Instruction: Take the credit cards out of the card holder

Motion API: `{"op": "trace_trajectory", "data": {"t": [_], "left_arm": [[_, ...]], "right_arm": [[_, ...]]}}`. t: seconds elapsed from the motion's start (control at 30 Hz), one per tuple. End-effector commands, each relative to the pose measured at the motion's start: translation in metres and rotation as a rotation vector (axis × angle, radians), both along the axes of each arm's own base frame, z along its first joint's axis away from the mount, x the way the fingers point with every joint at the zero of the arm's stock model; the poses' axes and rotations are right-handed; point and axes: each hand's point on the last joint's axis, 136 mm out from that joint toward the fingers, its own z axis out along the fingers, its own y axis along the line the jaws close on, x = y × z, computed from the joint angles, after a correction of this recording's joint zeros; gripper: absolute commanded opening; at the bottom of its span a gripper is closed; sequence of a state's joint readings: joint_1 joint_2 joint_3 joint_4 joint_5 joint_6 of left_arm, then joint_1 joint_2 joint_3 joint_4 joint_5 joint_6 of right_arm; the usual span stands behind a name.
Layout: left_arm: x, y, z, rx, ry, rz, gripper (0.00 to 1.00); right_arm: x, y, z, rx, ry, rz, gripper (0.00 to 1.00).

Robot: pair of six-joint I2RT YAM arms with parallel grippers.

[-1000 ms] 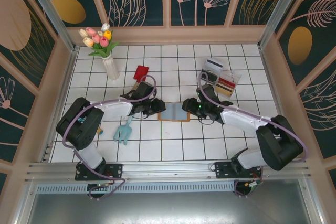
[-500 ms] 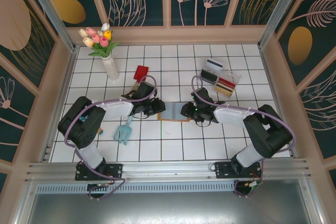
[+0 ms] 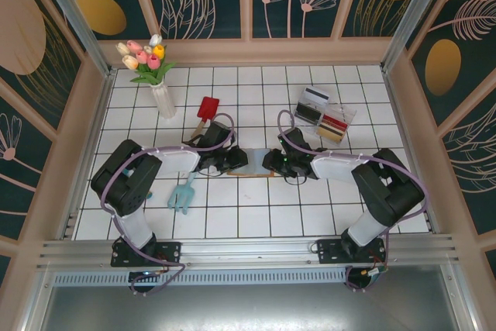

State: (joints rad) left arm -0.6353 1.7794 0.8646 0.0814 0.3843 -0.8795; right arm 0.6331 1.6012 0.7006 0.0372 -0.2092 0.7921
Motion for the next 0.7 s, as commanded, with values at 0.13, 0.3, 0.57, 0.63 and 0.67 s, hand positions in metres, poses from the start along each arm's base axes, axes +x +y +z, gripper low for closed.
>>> {"op": "trace_trajectory", "data": {"t": [0.13,0.3,0.57,0.63,0.67], "left_arm": [[0.014,0.027,0.026,0.118,-0.107,0.074,0.33],[0.019,0.049,0.028,0.115,-0.114,0.164,0.39],[0.009,0.042,0.004,0.092,-0.030,0.116,0.39],[0.009,0.045,-0.001,0.113,-0.023,0.118,0.40],[0.008,0.046,-0.003,0.122,-0.019,0.117,0.41]], "right_arm": [[-0.014,-0.011,-0.023,-0.096,0.063,0.008,0.38],[-0.018,-0.016,-0.035,-0.128,0.086,0.007,0.38],[-0.019,-0.011,-0.037,-0.114,0.093,0.008,0.38],[-0.020,-0.012,-0.038,-0.118,0.098,0.008,0.38],[-0.020,-0.011,-0.039,-0.118,0.098,0.009,0.38]]}}
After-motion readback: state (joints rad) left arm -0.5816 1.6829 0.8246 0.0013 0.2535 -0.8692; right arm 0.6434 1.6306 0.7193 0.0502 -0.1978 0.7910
